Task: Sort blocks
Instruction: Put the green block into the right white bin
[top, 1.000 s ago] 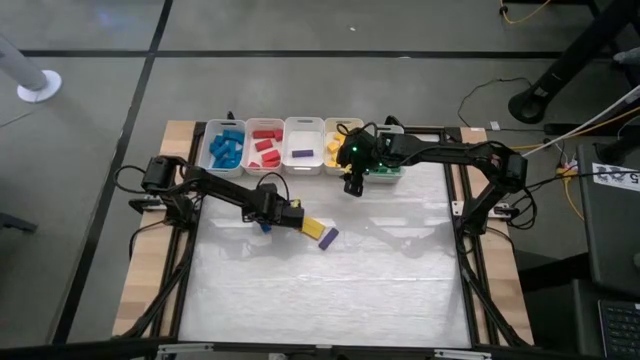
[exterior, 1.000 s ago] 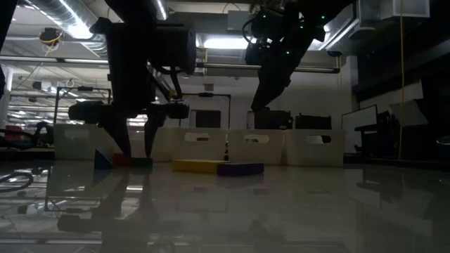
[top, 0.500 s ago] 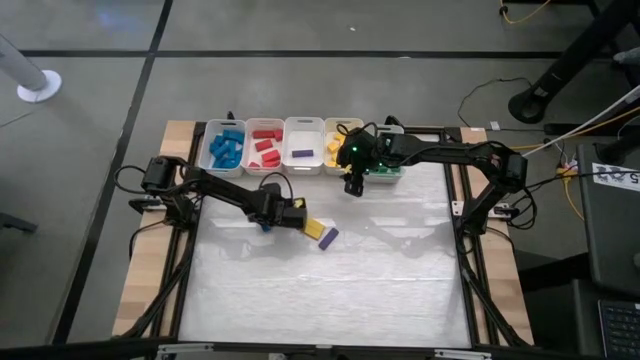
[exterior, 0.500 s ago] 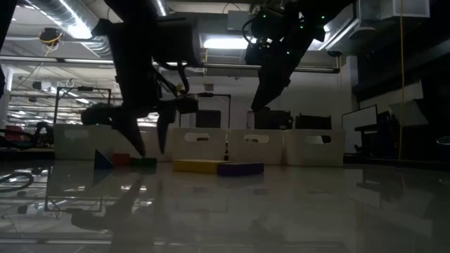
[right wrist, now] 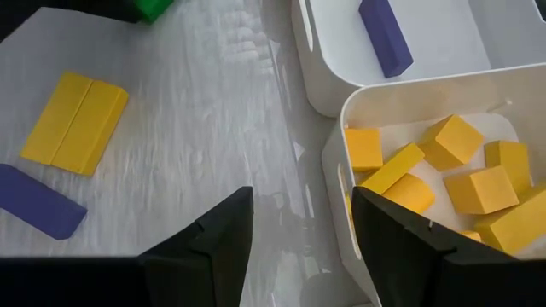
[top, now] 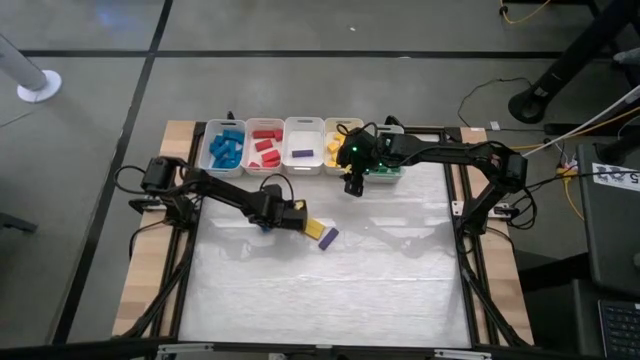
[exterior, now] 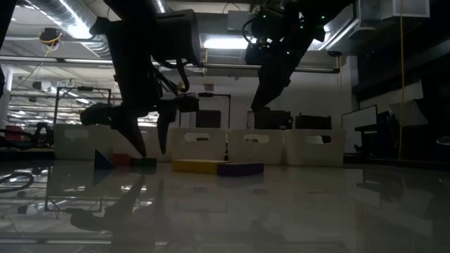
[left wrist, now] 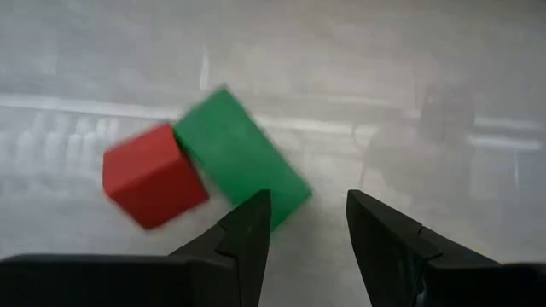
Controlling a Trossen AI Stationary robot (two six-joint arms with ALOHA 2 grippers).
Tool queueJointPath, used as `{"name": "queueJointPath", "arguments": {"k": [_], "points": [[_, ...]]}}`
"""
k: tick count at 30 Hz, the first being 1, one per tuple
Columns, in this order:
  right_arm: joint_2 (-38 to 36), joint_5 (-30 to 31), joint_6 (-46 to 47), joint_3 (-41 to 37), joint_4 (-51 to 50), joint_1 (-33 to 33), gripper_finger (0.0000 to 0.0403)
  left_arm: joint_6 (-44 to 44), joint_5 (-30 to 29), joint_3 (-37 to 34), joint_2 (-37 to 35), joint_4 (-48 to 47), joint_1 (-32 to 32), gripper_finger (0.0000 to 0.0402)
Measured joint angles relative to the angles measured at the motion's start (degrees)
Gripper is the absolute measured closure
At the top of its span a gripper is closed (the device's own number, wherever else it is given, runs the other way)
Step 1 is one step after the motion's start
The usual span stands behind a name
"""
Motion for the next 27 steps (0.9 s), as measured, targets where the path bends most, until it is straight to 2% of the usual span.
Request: {"name": "queueJointPath", "arguments": {"k": [11, 18, 23, 27], "points": [[0.0, 0.0, 0.0, 0.0, -0.2, 0.0, 0.0203, 6.1, 5.9, 0.1, -0.1, -1.2, -2.4, 0.0258], [0.0, 0.0, 0.0, 0.0, -0.4, 0.0, 0.0203, 10.3, 10.7, 0.3, -0.6, -5.6, -3.8, 0.0258], [0.0, 0.0, 0.0, 0.0, -0.4, 0.0, 0.0203, 8.1, 12.3, 0.0, -2.7, -7.0, -5.1, 0.0258], [0.0, 0.0, 0.0, 0.0, 0.0, 0.0, 0.0203, 4.0, 10.0, 0.0, -3.9, -7.2, -5.9, 0.0258]]}}
